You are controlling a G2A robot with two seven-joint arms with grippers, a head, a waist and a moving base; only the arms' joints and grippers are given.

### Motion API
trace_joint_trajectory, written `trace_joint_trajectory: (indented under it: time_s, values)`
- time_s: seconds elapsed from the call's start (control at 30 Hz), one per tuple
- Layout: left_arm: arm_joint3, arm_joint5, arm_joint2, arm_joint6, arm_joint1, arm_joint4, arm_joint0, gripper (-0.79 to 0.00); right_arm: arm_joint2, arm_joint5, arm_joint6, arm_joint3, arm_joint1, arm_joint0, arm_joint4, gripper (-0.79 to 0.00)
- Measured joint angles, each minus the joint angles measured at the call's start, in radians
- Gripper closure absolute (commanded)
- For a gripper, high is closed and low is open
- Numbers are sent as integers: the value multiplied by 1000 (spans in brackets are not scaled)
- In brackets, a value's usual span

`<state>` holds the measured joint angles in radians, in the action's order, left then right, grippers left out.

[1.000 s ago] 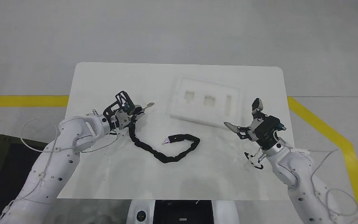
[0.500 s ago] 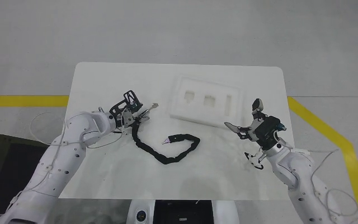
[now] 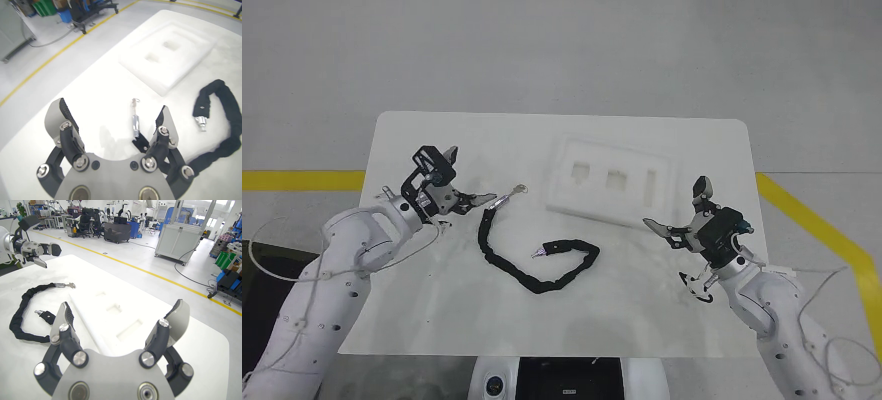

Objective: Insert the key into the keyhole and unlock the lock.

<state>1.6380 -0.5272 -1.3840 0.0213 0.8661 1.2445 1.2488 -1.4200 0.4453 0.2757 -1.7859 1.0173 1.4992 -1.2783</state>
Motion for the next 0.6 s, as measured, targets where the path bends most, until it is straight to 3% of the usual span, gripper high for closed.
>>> trace_joint_trajectory:
  time_s: [0.23,0.4,0.6]
  values:
    - [27,225,-96,179,6,13,113,-785,0,0,0,0,0,0,0,-785]
    - [30,320,-135,156,13,-10,152,-785,0,0,0,0,0,0,0,-785]
    - [8,366,-186,133,19,-74,170,-785,0,0,0,0,0,0,0,-785]
